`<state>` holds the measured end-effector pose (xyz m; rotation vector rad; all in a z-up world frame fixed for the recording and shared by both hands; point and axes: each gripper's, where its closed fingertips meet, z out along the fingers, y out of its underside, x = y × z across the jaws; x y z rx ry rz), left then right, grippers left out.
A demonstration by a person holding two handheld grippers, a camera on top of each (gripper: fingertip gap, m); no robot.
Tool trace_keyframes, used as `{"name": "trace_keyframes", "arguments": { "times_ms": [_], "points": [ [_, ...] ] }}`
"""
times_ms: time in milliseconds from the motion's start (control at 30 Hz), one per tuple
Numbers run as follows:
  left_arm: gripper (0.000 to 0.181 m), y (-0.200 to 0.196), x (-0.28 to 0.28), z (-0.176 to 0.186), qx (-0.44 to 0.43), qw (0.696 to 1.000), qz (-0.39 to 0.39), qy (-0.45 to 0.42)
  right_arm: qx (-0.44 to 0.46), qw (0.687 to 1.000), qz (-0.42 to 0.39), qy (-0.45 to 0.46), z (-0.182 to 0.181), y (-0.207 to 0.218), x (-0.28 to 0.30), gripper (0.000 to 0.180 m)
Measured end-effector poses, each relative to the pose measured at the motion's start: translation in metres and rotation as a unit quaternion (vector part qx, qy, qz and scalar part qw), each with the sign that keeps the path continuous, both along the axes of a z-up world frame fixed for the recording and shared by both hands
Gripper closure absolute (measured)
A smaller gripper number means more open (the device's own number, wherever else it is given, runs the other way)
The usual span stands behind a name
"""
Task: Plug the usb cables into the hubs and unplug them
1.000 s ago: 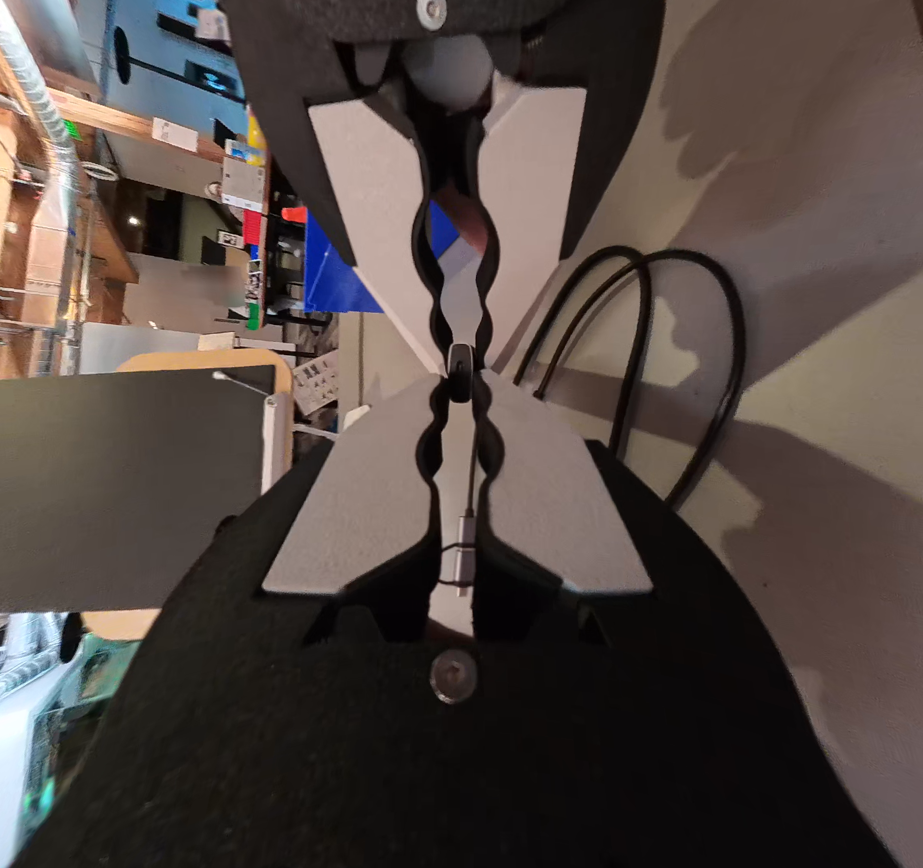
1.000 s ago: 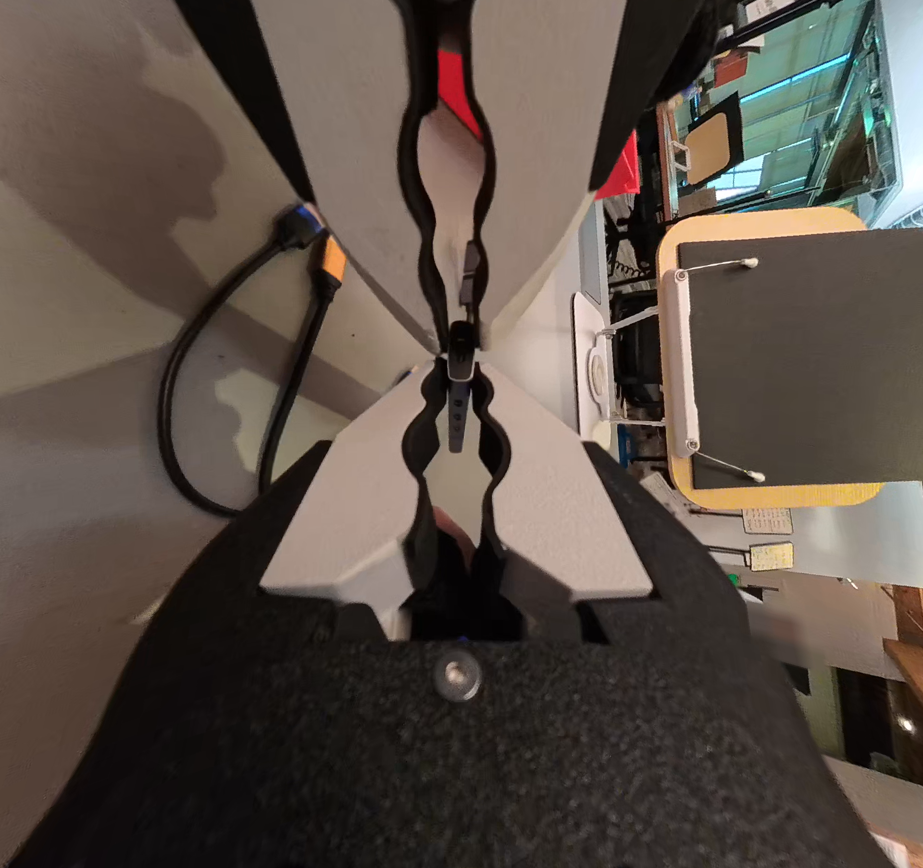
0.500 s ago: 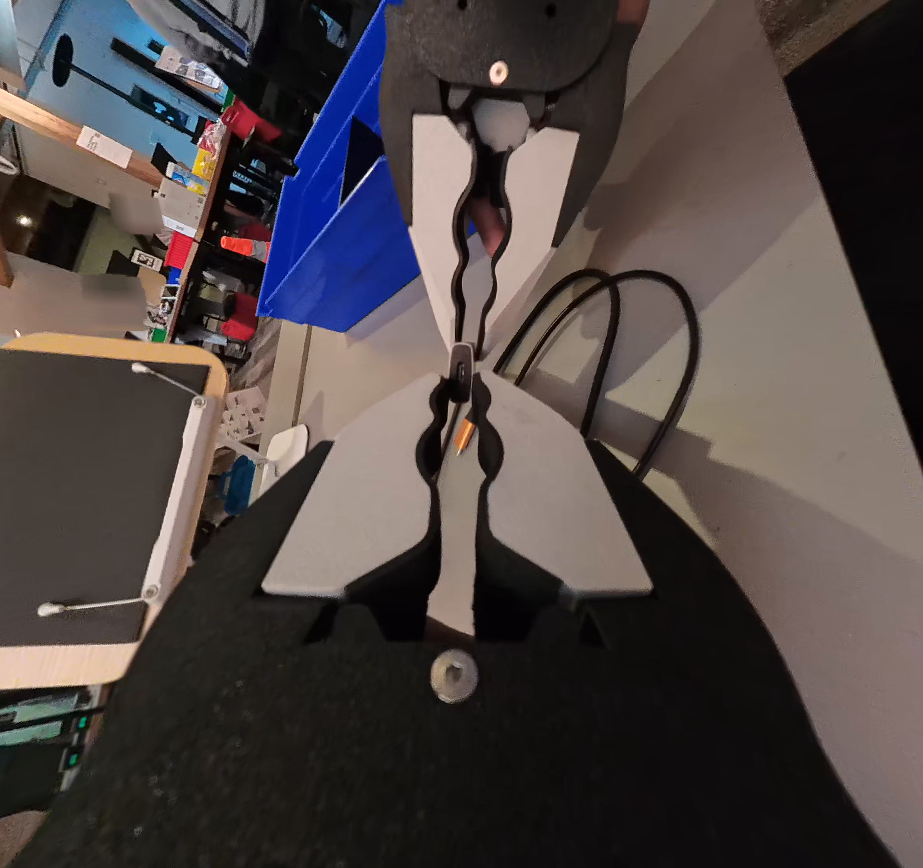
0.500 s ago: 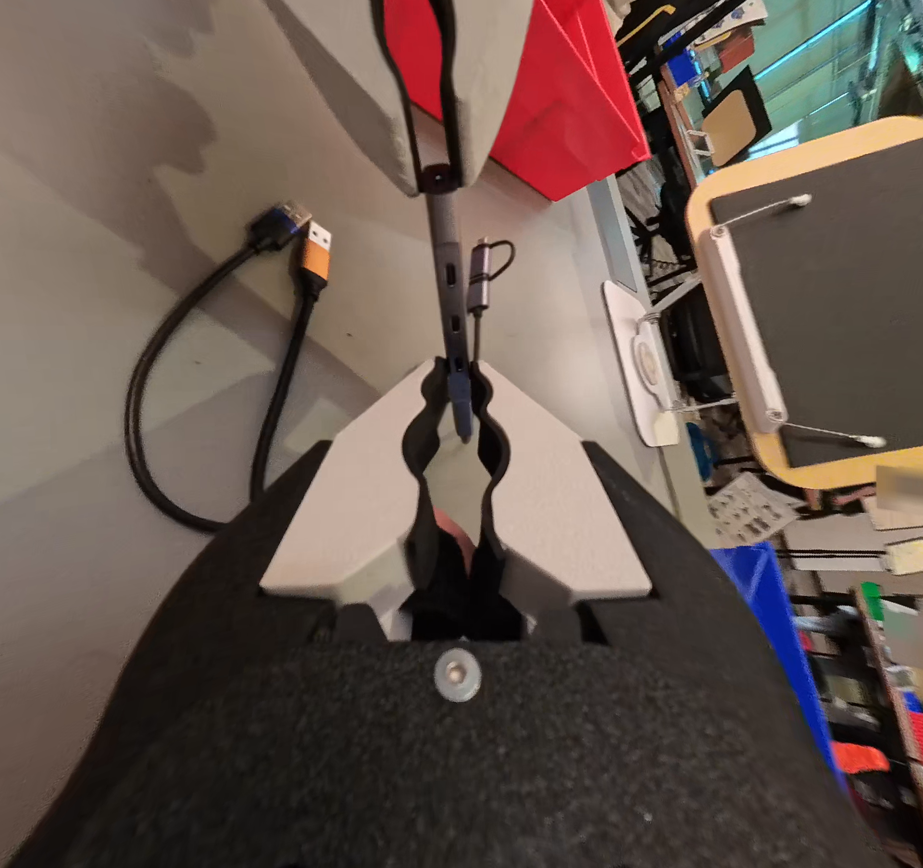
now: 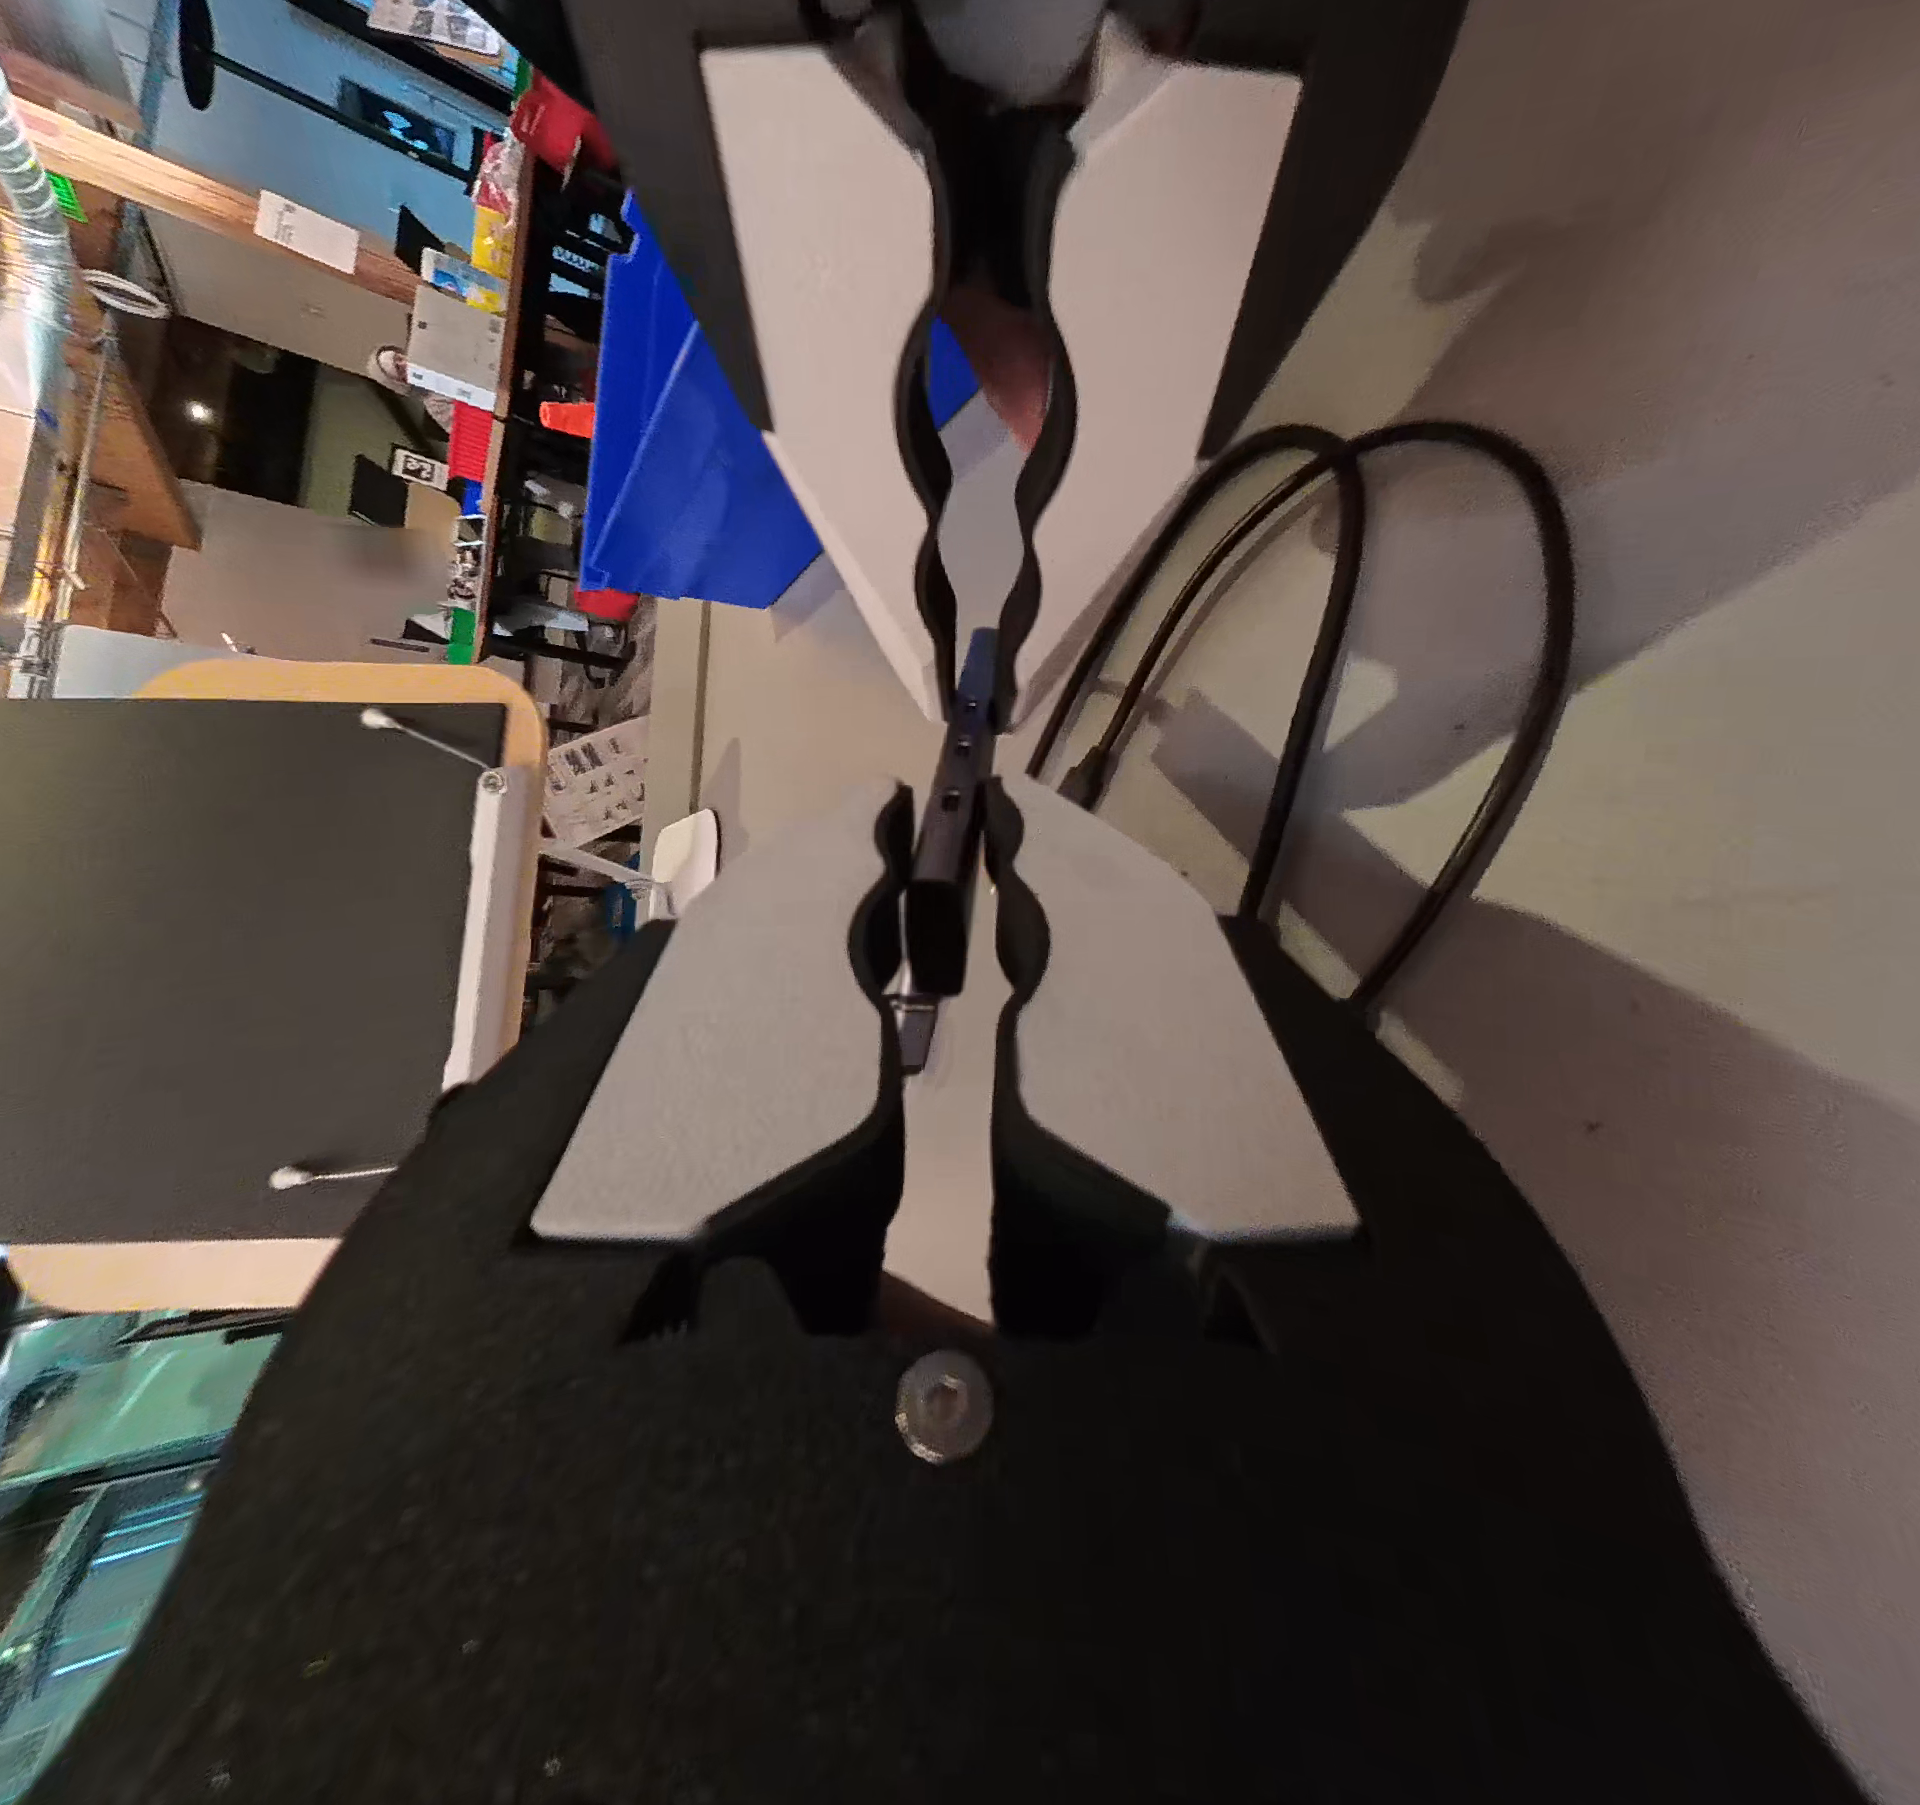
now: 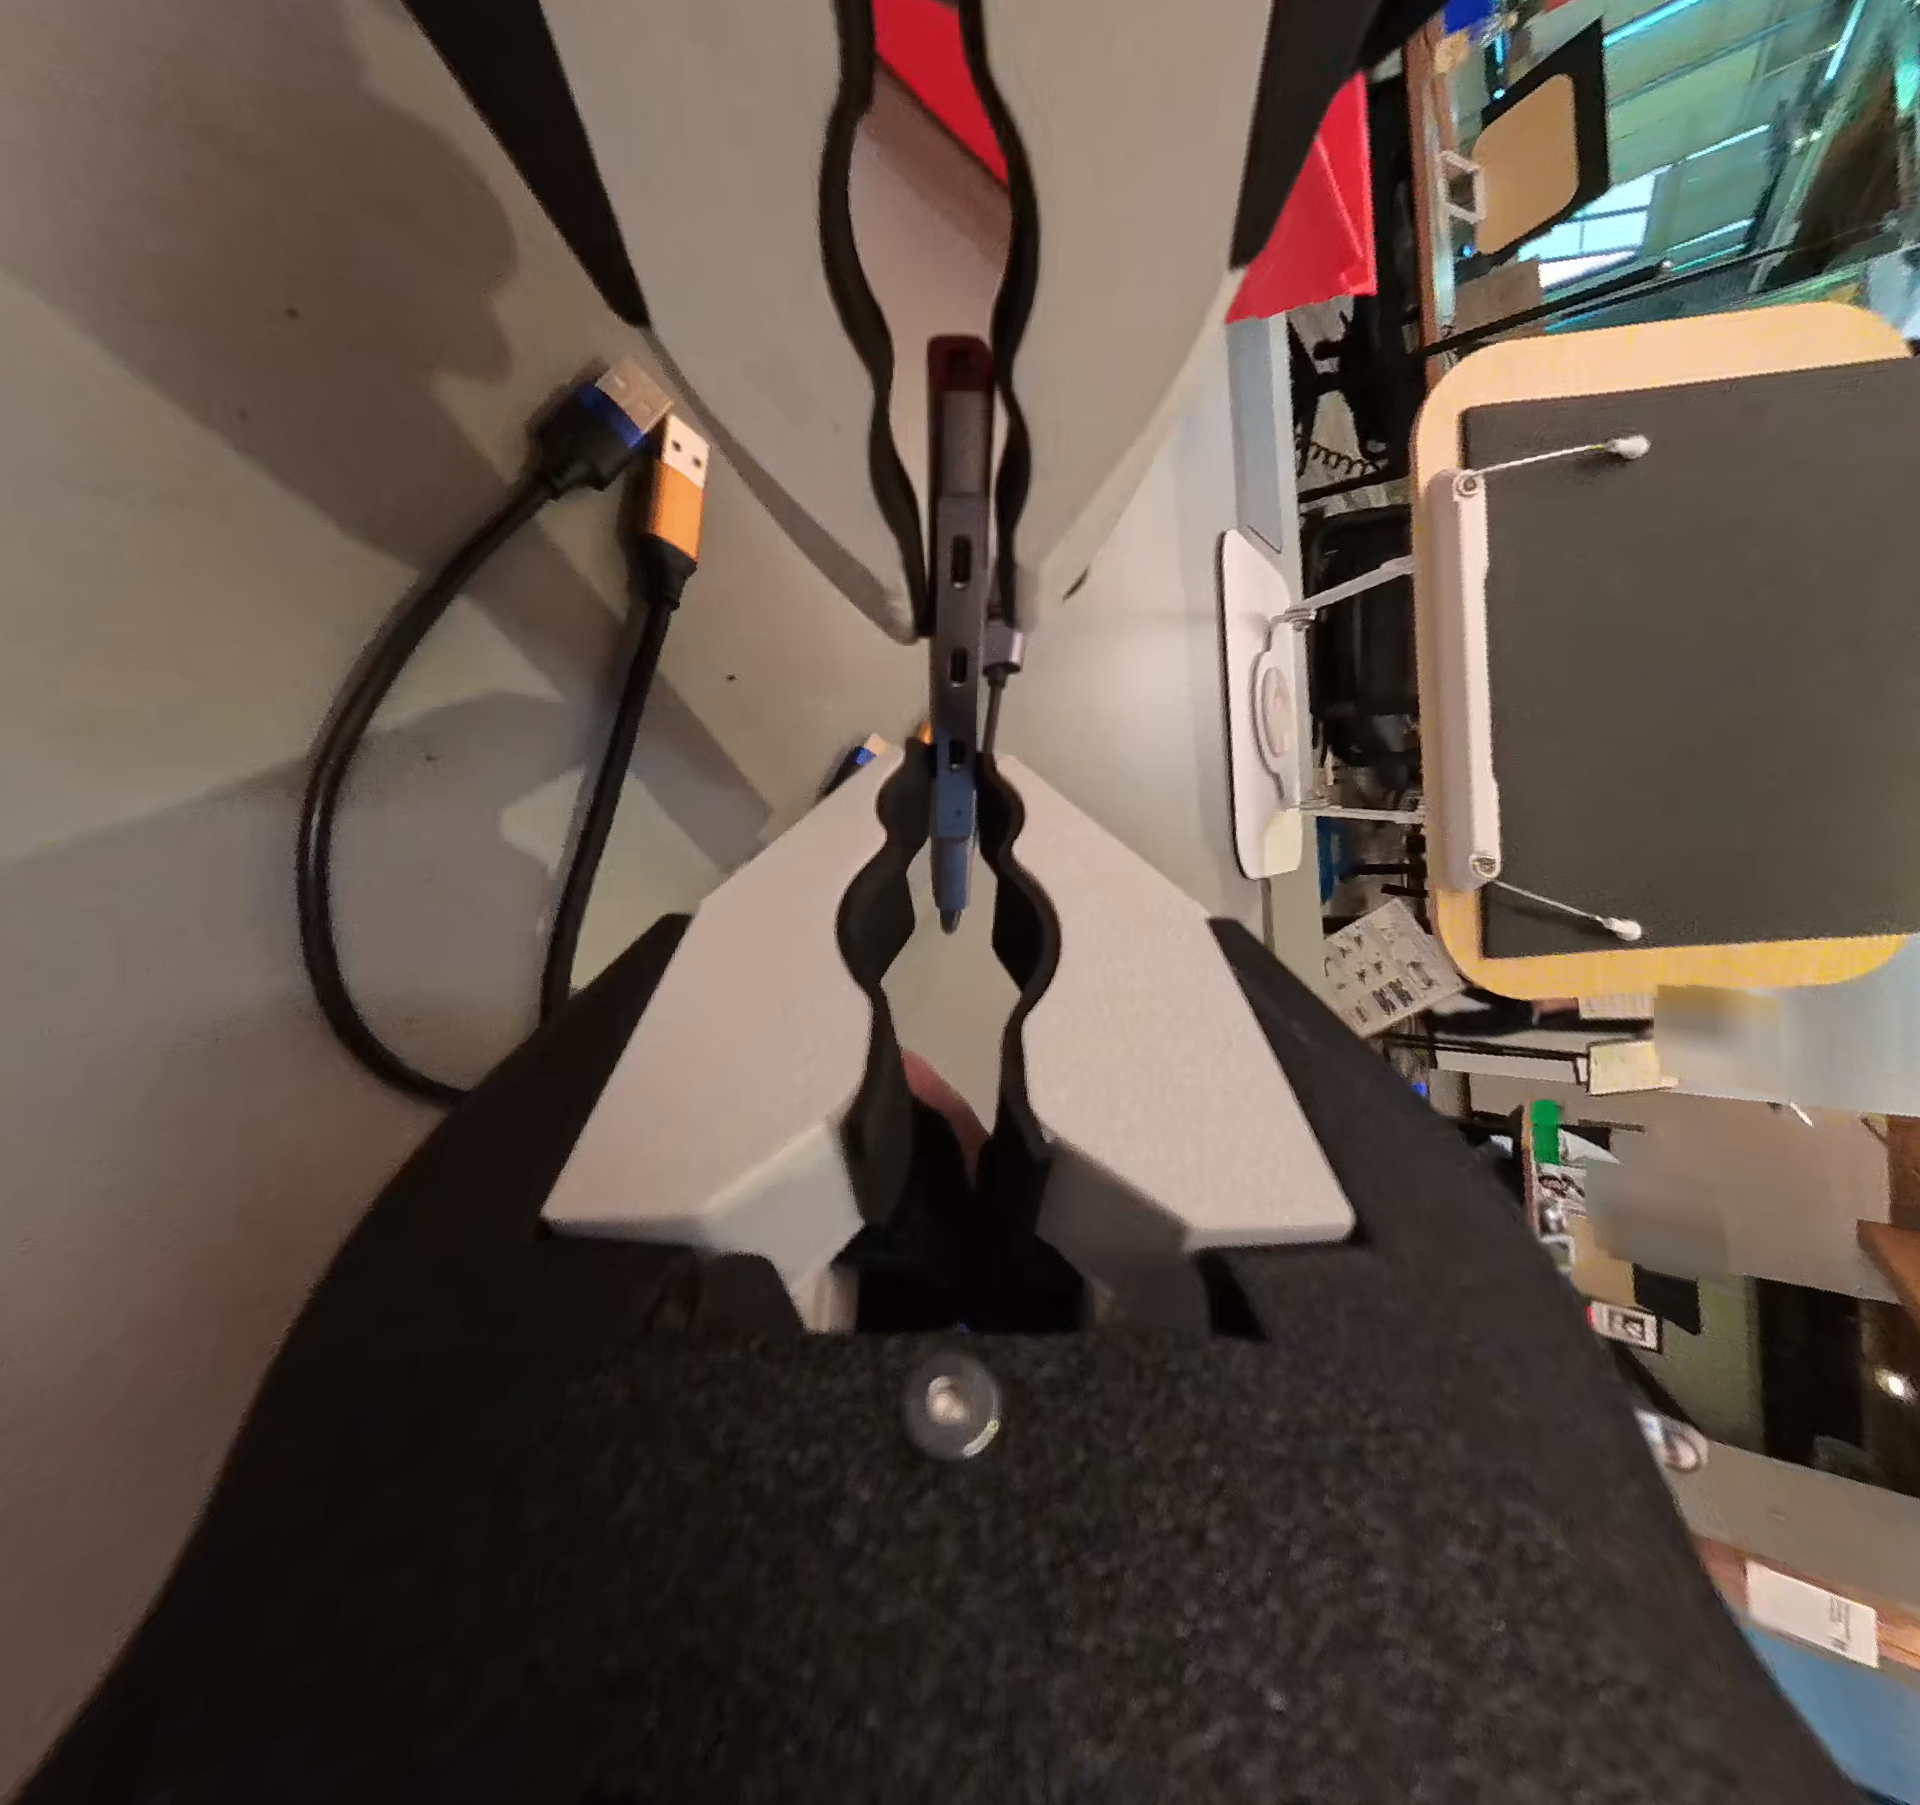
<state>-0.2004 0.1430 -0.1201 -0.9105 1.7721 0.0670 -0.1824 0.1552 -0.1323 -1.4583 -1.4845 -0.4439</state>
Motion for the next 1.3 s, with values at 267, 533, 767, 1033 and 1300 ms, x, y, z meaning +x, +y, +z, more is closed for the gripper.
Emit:
{"name": "trace_keyframes", "arguments": {
  "times_ms": [267, 533, 767, 1033, 1300],
  "points": [
    [0.17, -0.008, 0.002, -0.001, 0.001, 0.999, -0.034, -0.016, 0.013, 0.997, 0.069, 0.011, 0.003, -0.007, 0.001, 0.172],
    [0.171, -0.011, 0.005, 0.001, -0.001, 0.999, -0.04, -0.024, 0.016, 0.996, 0.09, 0.02, 0.006, -0.011, -0.001, 0.172],
    [0.17, -0.007, 0.005, 0.0, 0.007, 0.999, -0.031, -0.024, 0.024, 0.993, 0.109, 0.041, 0.013, -0.017, -0.009, 0.173],
    [0.171, -0.008, 0.005, 0.004, -0.015, 0.999, -0.034, -0.037, -0.004, 0.996, 0.072, 0.06, 0.009, -0.01, 0.0, 0.167],
    [0.171, -0.014, 0.008, 0.004, -0.02, 0.998, -0.045, -0.039, 0.009, 0.996, 0.076, 0.049, 0.004, -0.005, 0.004, 0.172]
  ]
}}
